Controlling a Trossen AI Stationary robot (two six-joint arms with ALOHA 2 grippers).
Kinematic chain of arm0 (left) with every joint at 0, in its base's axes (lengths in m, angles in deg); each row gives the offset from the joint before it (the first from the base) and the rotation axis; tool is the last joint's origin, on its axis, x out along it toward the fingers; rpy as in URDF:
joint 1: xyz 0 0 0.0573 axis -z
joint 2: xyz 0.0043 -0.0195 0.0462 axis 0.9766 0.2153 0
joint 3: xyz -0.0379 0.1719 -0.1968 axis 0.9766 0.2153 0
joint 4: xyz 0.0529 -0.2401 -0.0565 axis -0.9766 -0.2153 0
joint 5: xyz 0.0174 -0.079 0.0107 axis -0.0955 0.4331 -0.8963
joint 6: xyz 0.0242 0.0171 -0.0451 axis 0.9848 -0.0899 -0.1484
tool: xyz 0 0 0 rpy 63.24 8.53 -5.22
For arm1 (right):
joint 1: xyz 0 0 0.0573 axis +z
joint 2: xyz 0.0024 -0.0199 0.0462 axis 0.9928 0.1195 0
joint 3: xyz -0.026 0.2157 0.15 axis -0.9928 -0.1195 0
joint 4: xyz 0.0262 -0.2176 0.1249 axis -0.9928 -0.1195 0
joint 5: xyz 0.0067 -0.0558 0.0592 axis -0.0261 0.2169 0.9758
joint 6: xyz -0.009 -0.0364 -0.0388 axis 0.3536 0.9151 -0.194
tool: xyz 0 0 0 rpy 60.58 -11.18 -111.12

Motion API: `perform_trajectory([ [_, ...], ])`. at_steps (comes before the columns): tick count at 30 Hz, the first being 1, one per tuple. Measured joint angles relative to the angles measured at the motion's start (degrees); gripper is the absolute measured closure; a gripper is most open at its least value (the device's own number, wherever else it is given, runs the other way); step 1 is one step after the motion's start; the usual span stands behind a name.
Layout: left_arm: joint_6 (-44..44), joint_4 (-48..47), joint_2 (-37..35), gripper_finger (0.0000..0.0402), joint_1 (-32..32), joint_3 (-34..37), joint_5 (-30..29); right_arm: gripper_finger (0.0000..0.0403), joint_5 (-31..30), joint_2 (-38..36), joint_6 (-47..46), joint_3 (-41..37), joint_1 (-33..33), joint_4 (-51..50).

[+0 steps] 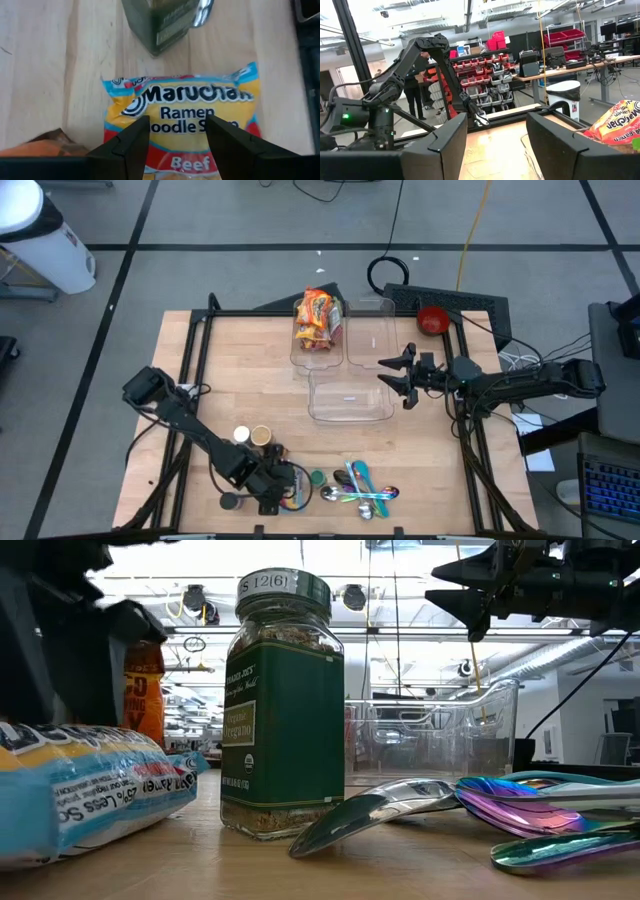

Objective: Pick & Place Food Item
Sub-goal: Put the blue noodle pack into the left transparent bin

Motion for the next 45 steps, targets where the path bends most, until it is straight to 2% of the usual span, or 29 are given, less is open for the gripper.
perform_trajectory([
  [7, 0.7, 2.0, 1.5, 0.0205, -0.6, -0.1, 1.3, 0.0206, 0.0, 0.0, 0.0, 0.0, 0.0, -0.2],
  [10, 0.8, 2.0, 1.5, 0.0219, -0.7, -0.1, 1.4, 0.0206, 0.0, 0.0, 0.0, 0.0, 0.0, -0.2],
  [13, 2.0, 1.9, 1.5, 0.0255, -0.7, -0.1, 1.4, 0.0206, 0.0, 0.0, 0.0, 0.0, 0.0, -0.6],
  [18, 2.2, 2.0, 1.5, 0.0337, -1.0, -0.1, 2.1, 0.0206, 0.0, 0.0, 0.0, 0.0, 0.0, -0.8],
  [22, 2.1, 1.9, 0.3, 0.0393, -1.6, -0.1, 5.2, 0.0206, 0.0, 0.0, 0.0, 0.0, 0.0, -0.8],
  [28, 2.1, 1.2, -4.8, 0.0397, -1.4, -0.5, 4.6, 0.0206, 0.0, 0.0, 0.0, 0.0, 0.0, -0.8],
  [32, 4.9, 1.4, -9.6, 0.0394, -0.9, -1.3, 0.8, 0.0206, 0.0, 0.0, 0.0, 0.0, 0.0, -0.8],
  [37, 11.1, 1.7, -16.0, 0.0397, -0.8, -1.9, -3.2, 0.0206, 0.0, 0.0, 0.0, 0.0, 0.0, -0.8],
  [40, 15.5, 1.6, -20.0, 0.0394, -1.2, -1.9, -7.6, 0.0206, 0.0, 0.0, 0.0, 0.0, 0.0, -0.8],
  [45, 23.3, 1.4, -25.9, 0.0396, -4.8, -1.9, -11.3, 0.0206, 0.0, 0.0, 0.3, 0.0, 0.0, -0.9],
])
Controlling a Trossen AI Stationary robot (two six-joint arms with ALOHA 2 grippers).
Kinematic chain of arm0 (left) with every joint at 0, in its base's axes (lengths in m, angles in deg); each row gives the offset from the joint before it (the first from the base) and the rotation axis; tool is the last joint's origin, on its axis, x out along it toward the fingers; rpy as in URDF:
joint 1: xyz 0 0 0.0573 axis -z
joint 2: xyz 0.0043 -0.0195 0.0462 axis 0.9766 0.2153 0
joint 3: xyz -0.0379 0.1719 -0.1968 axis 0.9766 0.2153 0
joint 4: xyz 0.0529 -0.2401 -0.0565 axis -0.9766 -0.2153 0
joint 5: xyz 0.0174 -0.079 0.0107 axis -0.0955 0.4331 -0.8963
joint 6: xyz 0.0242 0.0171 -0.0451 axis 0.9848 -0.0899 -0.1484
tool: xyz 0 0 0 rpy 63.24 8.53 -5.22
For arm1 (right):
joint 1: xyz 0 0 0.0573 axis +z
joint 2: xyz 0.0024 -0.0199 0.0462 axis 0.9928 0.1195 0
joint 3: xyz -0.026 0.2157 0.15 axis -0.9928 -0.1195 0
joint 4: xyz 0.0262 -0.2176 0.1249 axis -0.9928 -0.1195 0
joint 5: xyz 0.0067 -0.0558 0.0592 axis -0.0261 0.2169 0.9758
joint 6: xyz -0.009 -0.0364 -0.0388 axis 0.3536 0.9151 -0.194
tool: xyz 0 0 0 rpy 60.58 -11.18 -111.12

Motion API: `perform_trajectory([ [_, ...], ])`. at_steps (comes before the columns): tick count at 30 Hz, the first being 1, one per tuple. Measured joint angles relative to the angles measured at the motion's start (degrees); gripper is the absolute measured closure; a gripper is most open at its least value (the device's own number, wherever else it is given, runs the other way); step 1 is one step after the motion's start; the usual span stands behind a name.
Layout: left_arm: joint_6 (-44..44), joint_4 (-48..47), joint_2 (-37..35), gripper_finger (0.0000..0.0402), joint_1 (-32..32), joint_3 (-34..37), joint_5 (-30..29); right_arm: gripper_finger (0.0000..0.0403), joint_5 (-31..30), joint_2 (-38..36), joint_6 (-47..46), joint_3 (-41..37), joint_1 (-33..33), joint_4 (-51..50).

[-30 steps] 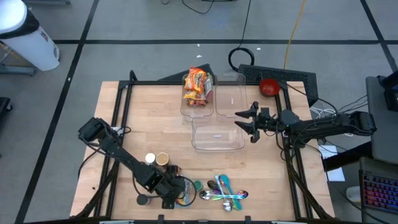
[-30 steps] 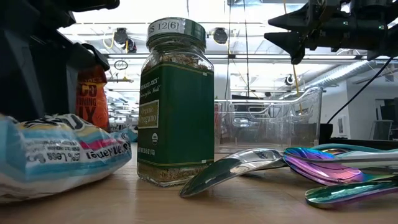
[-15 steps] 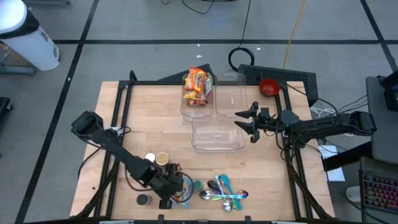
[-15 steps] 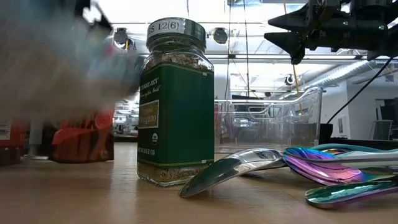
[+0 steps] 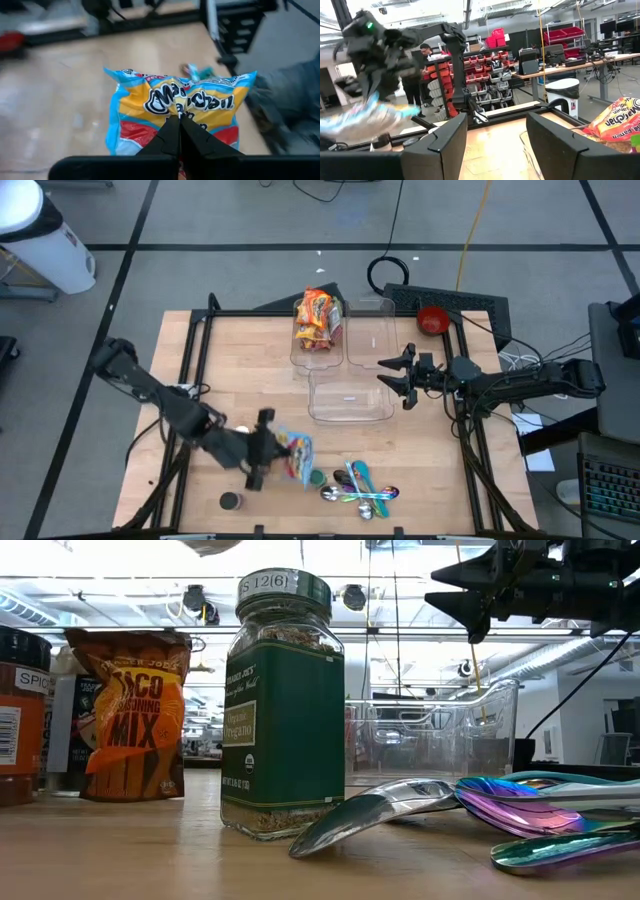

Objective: Pick & Place Food Item
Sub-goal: Put the blue noodle pack into the left transparent bin

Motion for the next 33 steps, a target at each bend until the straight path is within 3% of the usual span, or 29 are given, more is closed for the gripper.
perform_trajectory([
  [12, 19.7, -2.3, -4.8, 0.0397, -23.4, 0.0, 6.4, 0.0206, 0.0, 0.0, 2.9, 0.0, 0.0, -0.8],
  [23, 33.2, 5.3, -3.7, 0.0397, -46.8, -0.1, 8.8, 0.0206, 0.0, 0.0, 3.2, 0.0, 0.0, -1.2],
  [27, 34.1, 6.7, -1.2, 0.0394, -51.8, -0.1, 13.0, 0.0206, 0.0, 0.0, 3.2, 0.0, 0.0, -1.4],
  [33, 36.6, 8.7, 5.4, 0.0393, -53.2, -0.1, 16.3, 0.0206, -0.7, 0.0, 3.3, 0.0, 0.0, -1.7],
])
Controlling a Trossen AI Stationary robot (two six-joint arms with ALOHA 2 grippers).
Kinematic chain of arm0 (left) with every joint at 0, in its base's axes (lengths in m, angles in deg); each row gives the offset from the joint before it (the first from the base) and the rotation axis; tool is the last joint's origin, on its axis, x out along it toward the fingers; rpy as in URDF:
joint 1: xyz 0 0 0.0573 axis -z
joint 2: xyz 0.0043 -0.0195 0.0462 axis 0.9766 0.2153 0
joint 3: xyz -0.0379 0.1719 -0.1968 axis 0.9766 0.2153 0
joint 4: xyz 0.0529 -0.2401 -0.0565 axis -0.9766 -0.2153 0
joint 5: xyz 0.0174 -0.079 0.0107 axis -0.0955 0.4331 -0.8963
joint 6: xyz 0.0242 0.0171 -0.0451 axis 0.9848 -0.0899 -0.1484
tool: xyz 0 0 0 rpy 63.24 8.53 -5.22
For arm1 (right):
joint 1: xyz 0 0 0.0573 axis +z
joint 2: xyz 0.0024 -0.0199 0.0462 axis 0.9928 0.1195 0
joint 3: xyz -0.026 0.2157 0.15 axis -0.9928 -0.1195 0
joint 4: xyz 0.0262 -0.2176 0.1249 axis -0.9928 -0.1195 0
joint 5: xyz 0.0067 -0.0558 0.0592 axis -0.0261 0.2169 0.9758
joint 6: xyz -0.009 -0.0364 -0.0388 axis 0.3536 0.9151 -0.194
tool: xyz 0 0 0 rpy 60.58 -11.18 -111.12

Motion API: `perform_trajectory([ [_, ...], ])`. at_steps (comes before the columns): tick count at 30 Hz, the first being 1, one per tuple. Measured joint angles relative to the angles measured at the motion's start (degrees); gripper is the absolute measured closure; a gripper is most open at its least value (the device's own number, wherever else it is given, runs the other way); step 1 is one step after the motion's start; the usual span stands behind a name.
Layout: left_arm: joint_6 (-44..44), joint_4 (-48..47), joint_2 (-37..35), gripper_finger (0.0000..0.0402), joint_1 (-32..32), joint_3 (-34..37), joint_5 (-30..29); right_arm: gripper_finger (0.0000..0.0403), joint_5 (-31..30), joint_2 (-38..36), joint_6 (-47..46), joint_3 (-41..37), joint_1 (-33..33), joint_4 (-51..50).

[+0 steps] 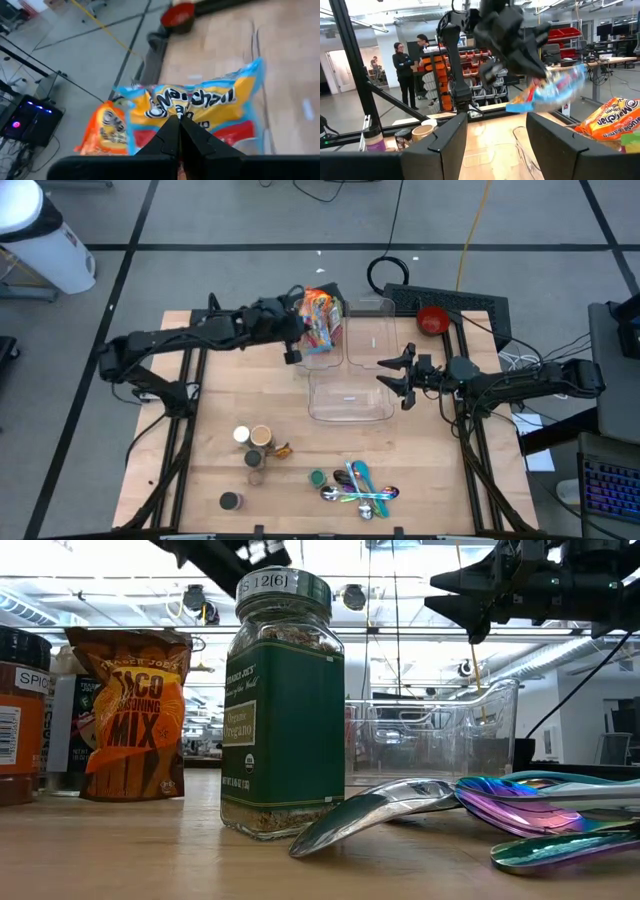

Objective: Pick & Place Food Item
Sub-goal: Put the blue noodle pack into the left transparent bin

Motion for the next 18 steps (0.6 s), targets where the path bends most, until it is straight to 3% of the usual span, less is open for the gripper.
perform_trajectory([
  [18, 3.8, 3.2, 15.5, 0.0396, -0.2, 0.0, -0.2, 0.0206, -0.9, 0.0, 0.0, 0.0, 0.0, -0.9],
])
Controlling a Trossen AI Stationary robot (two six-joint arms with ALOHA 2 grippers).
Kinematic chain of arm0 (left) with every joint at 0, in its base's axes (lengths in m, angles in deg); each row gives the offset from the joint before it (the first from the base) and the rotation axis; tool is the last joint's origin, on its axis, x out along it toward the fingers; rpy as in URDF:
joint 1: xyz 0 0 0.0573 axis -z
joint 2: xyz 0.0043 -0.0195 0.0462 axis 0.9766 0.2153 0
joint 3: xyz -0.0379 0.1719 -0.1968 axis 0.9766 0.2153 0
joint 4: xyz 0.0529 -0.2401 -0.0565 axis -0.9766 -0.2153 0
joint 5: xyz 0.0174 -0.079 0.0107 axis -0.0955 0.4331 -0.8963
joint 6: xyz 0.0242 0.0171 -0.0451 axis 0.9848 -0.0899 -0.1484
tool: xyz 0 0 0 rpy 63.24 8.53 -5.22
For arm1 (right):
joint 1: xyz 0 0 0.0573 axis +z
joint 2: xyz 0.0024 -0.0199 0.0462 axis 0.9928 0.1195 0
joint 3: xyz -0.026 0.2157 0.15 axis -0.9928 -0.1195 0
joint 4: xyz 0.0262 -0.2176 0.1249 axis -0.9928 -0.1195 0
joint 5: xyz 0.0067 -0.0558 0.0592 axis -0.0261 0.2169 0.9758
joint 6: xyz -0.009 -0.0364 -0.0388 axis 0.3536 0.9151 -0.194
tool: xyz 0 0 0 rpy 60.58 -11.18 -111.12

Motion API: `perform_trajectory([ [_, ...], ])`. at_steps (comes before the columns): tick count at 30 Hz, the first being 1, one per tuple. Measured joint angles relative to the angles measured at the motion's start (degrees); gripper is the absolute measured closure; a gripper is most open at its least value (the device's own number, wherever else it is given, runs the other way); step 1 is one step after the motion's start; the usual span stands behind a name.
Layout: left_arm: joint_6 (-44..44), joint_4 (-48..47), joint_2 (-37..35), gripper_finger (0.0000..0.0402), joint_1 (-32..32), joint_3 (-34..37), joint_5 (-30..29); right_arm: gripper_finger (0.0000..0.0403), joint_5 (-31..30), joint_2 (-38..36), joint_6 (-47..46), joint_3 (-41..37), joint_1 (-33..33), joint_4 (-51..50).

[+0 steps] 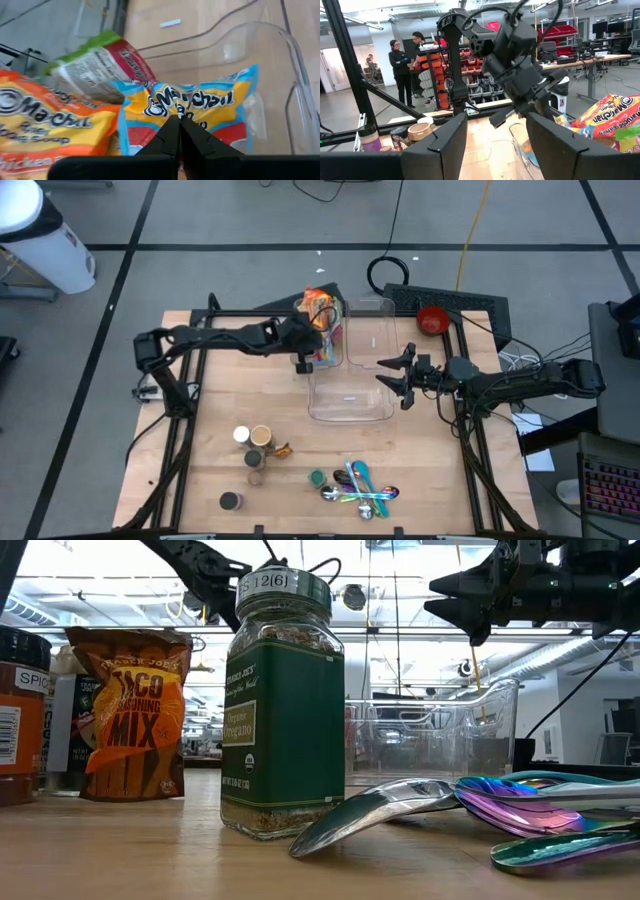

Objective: Pick & Place Food Item
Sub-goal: Put the blue noodle pack into the left transparent bin

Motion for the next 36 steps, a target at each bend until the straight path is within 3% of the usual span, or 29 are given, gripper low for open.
perform_trajectory([
  [6, -0.3, -0.7, 1.6, 0.039, -1.0, 0.0, 5.6, 0.0206, 0.0, 0.0, 0.0, 0.0, 0.0, 0.0],
  [14, -2.0, -2.6, 2.5, 0.0391, -1.7, 0.0, 8.7, 0.0206, 0.0, 0.0, 0.0, 0.0, 0.0, 0.0],
  [32, -4.0, -3.4, 2.6, 0.0381, -1.4, 0.0, 7.4, 0.0206, 0.0, 0.0, 0.0, 0.0, 0.0, 0.0],
  [36, -4.4, -2.4, 2.6, 0.0355, -0.8, 0.0, 6.7, 0.0206, 0.0, 0.0, 0.0, 0.0, 0.0, -0.1],
])
